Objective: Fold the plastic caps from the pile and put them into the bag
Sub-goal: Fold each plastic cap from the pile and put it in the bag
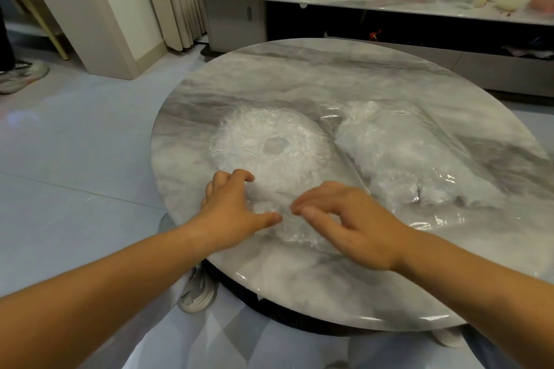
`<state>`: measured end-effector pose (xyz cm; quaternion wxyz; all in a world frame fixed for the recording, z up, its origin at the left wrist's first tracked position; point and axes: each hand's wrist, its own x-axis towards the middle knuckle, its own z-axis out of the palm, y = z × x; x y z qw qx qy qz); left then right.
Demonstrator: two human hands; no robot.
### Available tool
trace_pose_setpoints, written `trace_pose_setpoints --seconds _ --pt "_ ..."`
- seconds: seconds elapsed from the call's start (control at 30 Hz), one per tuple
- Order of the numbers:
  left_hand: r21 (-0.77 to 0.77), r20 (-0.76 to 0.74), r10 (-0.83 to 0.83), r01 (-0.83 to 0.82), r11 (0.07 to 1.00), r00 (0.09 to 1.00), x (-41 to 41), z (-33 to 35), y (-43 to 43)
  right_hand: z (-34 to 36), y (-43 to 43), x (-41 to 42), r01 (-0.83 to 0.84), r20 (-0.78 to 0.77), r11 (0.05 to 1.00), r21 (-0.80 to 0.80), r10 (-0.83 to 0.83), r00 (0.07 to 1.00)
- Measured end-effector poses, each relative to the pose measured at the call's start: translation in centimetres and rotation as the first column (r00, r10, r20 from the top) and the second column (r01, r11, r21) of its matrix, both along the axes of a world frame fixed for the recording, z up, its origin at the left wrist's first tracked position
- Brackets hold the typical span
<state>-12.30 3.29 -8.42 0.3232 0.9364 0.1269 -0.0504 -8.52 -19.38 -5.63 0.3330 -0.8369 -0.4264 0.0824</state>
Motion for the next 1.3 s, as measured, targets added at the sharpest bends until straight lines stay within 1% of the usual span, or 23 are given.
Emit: trace_pose_setpoints --seconds 0.07,0.13,0.23,0.3,0.37,0.43,0.5,0.6,0.77,0.87,0.97,1.07,1.13,1.17,1.23,1.3 --pt "-0.019 -0.091 -0.095 0.094 0.995 0.991 -0.2 0.8 0.9 -0.5 -0.3 -0.9 -0.108 0.119 0.988 -0.11 0.121 0.986" --pt "-0.042 -0.146 -0.15 0.145 0.989 0.978 -0.3 1.7 1.5 -1.1 -0.4 -1.4 -0.149 0.159 0.963 -0.224 0.187 0.97" --pt "-0.069 -0.186 -0.139 0.128 0.989 0.973 -0.2 2.4 1.6 -2.0 -0.9 -1.9 -0.15 0.197 0.937 -0.315 0.219 0.956" --pt "-0.059 -0.161 -0.082 0.074 0.996 0.984 -0.1 2.3 1.1 -2.1 -1.2 -2.1 -0.137 0.207 0.935 -0.327 0.213 0.955" --pt "0.01 -0.083 -0.045 0.046 0.999 0.996 -0.2 2.1 0.5 -2.1 -1.5 -2.4 -0.129 0.2 0.935 -0.331 0.203 0.958" --pt "0.081 0.004 -0.036 0.036 0.996 0.999 -0.5 2.0 -0.1 -1.9 -1.8 -2.7 -0.12 0.187 0.933 -0.34 0.192 0.963" --pt "0.115 0.037 -0.045 0.041 0.992 0.998 -0.7 2.1 -0.7 -1.9 -2.2 -2.9 -0.102 0.172 0.934 -0.343 0.169 0.97" --pt "0.147 0.002 -0.065 0.064 0.987 0.998 -1.1 2.1 -1.1 -1.8 -3.2 -3.3 -0.086 0.145 0.94 -0.329 0.14 0.979" --pt "0.222 -0.093 -0.088 0.107 0.969 0.992 -2.0 2.2 -1.5 -1.8 -4.4 -4.4 -0.112 0.095 0.944 -0.312 0.148 0.984" --pt "0.185 -0.093 -0.133 0.149 0.971 0.987 -1.9 2.1 -1.6 -1.8 -5.0 -4.6 -0.096 0.082 0.949 -0.301 0.126 0.989" --pt "0.132 -0.073 -0.239 0.247 0.96 0.968 -1.6 1.8 -1.6 -1.8 -5.5 -4.8 -0.077 0.084 0.951 -0.298 0.107 0.991" --pt "0.201 -0.084 -0.299 0.31 0.929 0.951 -1.2 1.7 -1.9 -1.8 -5.7 -5.1 -0.064 0.092 0.951 -0.302 0.096 0.991" --pt "0.229 -0.113 -0.289 0.308 0.924 0.951 -1.1 1.8 -2.0 -1.9 -5.8 -5.2 -0.055 0.11 0.946 -0.321 0.095 0.989" --pt "0.218 -0.122 -0.277 0.298 0.929 0.953 -1.0 1.8 -2.1 -2.0 -5.9 -5.4 -0.052 0.121 0.941 -0.334 0.097 0.988" --pt "0.141 -0.107 -0.259 0.273 0.952 0.96 -0.8 1.7 -2.0 -2.1 -5.9 -5.6 -0.044 0.143 0.932 -0.36 0.102 0.984" --pt "0.025 -0.089 -0.229 0.232 0.972 0.969 -0.6 1.7 -1.9 -2.2 -5.9 -5.8 -0.03 0.161 0.924 -0.382 0.098 0.982"
